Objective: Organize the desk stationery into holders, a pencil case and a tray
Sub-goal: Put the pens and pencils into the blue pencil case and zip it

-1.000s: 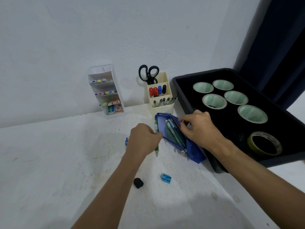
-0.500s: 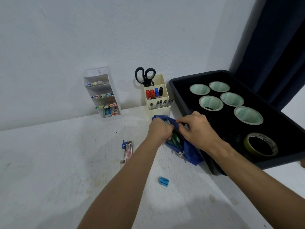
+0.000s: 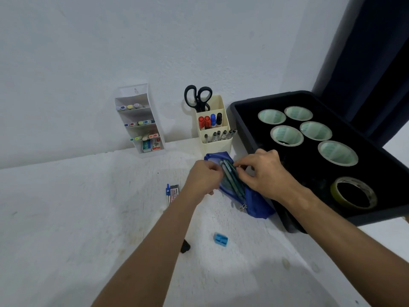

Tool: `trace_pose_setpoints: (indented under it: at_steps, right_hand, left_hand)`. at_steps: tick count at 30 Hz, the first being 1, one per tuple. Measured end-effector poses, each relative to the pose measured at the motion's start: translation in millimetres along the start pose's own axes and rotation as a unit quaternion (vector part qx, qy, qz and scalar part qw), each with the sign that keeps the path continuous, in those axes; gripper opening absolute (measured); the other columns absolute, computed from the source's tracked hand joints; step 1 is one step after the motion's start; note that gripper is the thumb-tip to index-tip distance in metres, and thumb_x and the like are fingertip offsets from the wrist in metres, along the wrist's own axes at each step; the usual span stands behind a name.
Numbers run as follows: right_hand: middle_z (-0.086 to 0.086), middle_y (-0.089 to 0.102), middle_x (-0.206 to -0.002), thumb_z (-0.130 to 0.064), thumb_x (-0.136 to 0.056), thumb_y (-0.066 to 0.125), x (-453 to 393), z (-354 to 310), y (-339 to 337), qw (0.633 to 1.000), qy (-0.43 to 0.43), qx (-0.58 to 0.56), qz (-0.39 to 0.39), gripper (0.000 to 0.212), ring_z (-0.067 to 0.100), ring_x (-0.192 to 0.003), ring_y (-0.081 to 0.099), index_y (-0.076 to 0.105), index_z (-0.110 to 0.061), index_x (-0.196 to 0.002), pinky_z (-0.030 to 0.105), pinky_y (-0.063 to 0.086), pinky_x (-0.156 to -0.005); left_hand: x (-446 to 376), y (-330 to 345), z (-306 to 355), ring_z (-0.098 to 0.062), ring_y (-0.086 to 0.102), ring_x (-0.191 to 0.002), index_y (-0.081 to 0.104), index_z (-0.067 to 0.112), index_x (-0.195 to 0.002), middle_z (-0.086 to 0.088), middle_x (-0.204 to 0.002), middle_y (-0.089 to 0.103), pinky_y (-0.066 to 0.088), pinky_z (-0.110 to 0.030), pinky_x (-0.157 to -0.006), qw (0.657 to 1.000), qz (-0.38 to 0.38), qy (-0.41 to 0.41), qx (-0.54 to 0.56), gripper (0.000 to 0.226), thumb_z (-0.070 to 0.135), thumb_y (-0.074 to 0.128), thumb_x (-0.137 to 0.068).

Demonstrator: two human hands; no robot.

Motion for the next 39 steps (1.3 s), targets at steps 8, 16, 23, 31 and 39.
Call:
trace_pose_setpoints:
  at_steps: [8,16,23,31,39]
  right_hand:
    - [-0.005,0.069,-0.08,-0.028,-0.091,0.057,0,-3,1,0.999,-0.015,0.025,-0.028,0.019,0.011,-0.078,0.045,0.073,-0.026,-0.101,0.032,0.025,-0.08]
    - [-0.003,0.067,-0.082,-0.028,-0.091,0.057,2,-7,0,0.999,-0.011,0.033,-0.033,0.018,0.016,-0.084,0.049,0.072,-0.025,-0.102,0.032,0.025,-0.081]
    - [-0.012,0.06,-0.076,-0.028,-0.091,0.057,1,-3,1,0.999,0.005,0.02,-0.03,0.019,0.011,-0.08,0.045,0.072,-0.025,-0.103,0.03,0.022,-0.079]
    - [-0.012,0.065,-0.08,-0.03,-0.092,0.056,0,0,1,0.999,0.018,0.005,-0.035,0.021,0.01,-0.082,0.046,0.07,-0.027,-0.107,0.027,0.019,-0.077]
    - [-0.015,0.06,-0.076,-0.029,-0.091,0.056,-1,2,-1,0.999,0.033,0.007,-0.02,0.021,0.009,-0.08,0.045,0.07,-0.026,-0.106,0.028,0.022,-0.079]
  left_hand:
    - [14,-65,-57,-0.019,0.059,-0.083,0.065,0.008,-0.102,-0.003,-0.091,0.06,0.051,-0.029,-0.071,0.972,0.119,-0.033,-0.201,0.021,0.018,0.062,-0.084]
    - [39,-62,-75,-0.014,0.054,-0.072,0.054,0.016,-0.089,0.003,-0.081,0.053,0.04,-0.027,-0.061,0.928,0.137,-0.069,-0.34,0.033,0.046,0.066,-0.083]
    - [45,-54,-69,-0.012,0.049,-0.066,0.054,0.013,-0.086,0.007,-0.072,0.047,0.039,-0.024,-0.055,0.926,0.142,-0.039,-0.347,0.015,0.025,0.063,-0.084]
    - [35,-50,-38,-0.018,0.065,-0.052,0.064,0.007,-0.076,-0.009,-0.068,0.068,0.054,-0.028,-0.052,0.985,0.068,-0.027,-0.157,0.017,0.022,0.066,-0.085]
    - [19,-16,5,-0.025,0.072,-0.067,0.068,-0.003,-0.091,-0.018,-0.083,0.072,0.061,-0.031,-0.061,0.984,-0.032,-0.088,0.151,0.015,0.01,0.067,-0.083]
Point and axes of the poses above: each hand's wrist, its own x-axis away from the middle knuckle, its own y-axis out of the palm, z = x × y, the point moved 5 cm from there along -x, towards the middle knuckle
